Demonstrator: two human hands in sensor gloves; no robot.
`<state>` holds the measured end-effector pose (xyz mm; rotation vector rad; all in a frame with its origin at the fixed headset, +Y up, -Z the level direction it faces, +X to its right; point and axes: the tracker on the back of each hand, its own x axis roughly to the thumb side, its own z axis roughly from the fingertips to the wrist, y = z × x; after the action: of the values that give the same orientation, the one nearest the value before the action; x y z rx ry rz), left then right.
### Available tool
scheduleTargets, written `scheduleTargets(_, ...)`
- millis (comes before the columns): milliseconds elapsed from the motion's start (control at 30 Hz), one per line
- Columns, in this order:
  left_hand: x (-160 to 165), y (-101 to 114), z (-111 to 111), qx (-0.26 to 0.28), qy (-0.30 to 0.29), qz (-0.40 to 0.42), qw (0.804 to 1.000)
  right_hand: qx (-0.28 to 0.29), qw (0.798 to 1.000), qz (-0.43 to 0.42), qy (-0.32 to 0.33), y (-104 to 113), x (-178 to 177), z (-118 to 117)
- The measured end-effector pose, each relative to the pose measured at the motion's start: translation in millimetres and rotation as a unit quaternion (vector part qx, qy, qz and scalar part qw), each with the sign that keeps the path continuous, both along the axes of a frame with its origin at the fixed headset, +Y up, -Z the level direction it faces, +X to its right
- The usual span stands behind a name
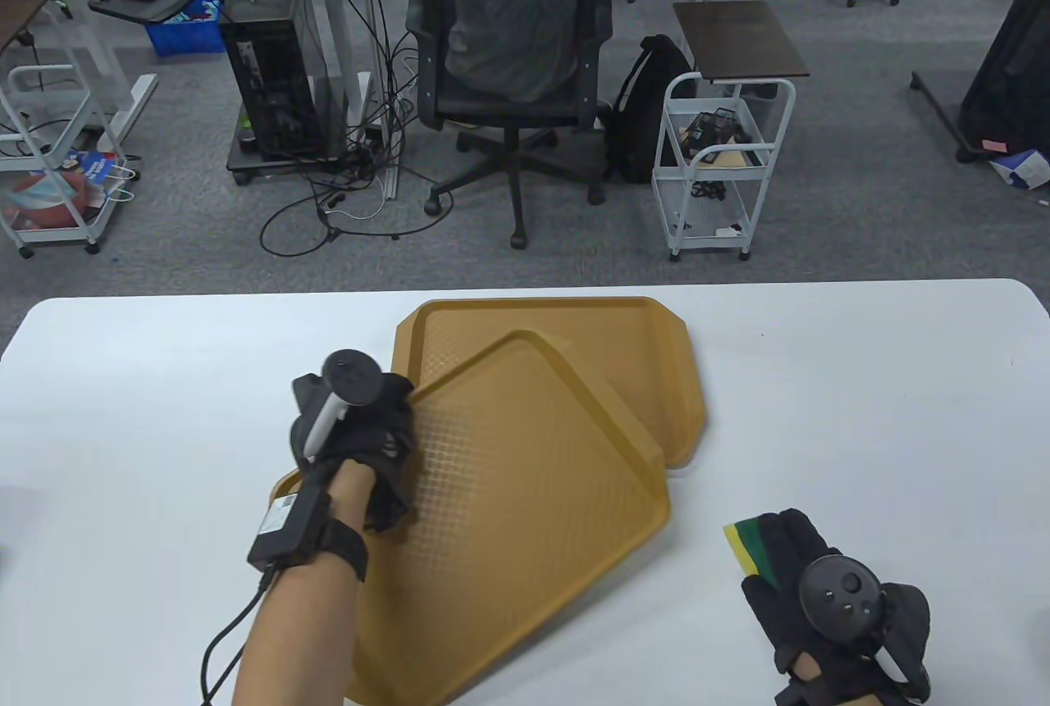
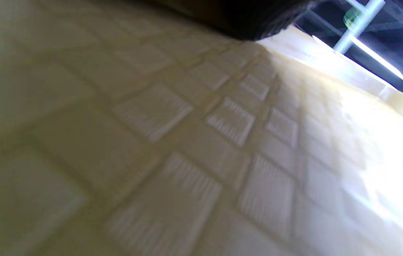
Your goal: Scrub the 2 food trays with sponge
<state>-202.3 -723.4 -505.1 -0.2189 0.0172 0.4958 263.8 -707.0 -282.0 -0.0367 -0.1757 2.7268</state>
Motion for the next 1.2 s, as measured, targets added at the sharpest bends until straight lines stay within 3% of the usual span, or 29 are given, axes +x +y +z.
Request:
scheduleTargets(133, 60, -17, -3, -0.029, -0.072, -0.078, 0.994, 0.0, 1.0, -0.011, 0.001, 0, 3, 1)
scheduleTargets(233, 82, -29, -2, -0.038, -0.111, -0.055, 0.992, 0.002, 1.0, -0.014, 0.004, 1, 4, 1)
scheduleTargets(500, 123, -41, 7, -0.026, -0.148, -0.152, 0.977, -0.005, 1.0, -0.02, 0.008, 1, 5, 0)
scheduleTargets(700, 139, -47, 14, -0.002, -0.167, -0.229, 0.959, -0.008, 1.0, -0.021, 0.008, 2, 4, 0)
scheduleTargets(833, 142, -49, 20, 0.043, -0.175, -0.265, 0.947, -0.006, 1.0, -0.018, 0.01, 1, 4, 0)
scheduleTargets(1100, 145, -49, 22, 0.043, -0.177, -0.259, 0.949, -0.007, 1.0, -0.017, 0.008, 2, 1, 1)
scheduleTargets(1200, 153, -51, 26, 0.05, -0.198, -0.285, 0.937, -0.008, 1.0, -0.015, 0.008, 2, 1, 0)
